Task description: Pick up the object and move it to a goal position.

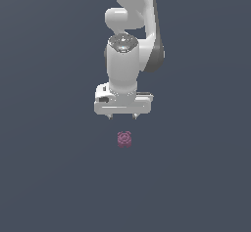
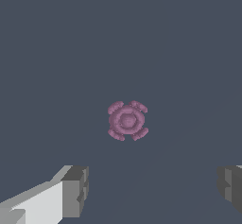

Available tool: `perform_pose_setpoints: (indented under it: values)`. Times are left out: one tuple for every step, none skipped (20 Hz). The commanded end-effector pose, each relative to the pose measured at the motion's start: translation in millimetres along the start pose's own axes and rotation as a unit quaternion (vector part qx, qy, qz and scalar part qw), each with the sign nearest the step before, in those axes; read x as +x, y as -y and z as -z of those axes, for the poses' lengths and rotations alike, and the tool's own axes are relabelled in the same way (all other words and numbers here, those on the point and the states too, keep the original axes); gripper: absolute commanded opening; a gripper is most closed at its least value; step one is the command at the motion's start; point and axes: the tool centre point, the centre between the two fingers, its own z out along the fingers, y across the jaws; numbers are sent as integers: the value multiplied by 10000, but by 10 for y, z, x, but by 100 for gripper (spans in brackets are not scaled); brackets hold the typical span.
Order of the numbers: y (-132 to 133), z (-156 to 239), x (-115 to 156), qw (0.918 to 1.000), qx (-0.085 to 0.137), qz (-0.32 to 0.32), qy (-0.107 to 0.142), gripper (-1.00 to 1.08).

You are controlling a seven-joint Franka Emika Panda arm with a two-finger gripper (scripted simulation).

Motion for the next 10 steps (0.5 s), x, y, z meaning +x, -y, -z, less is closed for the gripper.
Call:
perform_pose_setpoints:
  values:
    - [0, 0, 0, 10000, 0, 0, 0, 100]
    - [0, -1, 0, 10000, 0, 0, 0, 100]
    - [-5, -3, -1, 10000, 1, -3, 0, 100]
    - [-11, -7, -2, 10000, 2, -8, 1, 100]
    - [-21, -11, -3, 10000, 3, -16, 1, 100]
    - [-32, -16, -5, 10000, 5, -24, 1, 100]
    - [-46, -20, -9, 10000, 6, -34, 0, 100]
    - [-58, -21, -12, 10000, 7, -44, -2, 100]
    - [-65, -20, -15, 10000, 8, -50, -4, 100]
    - [-70, -17, -17, 10000, 8, -55, -6, 100]
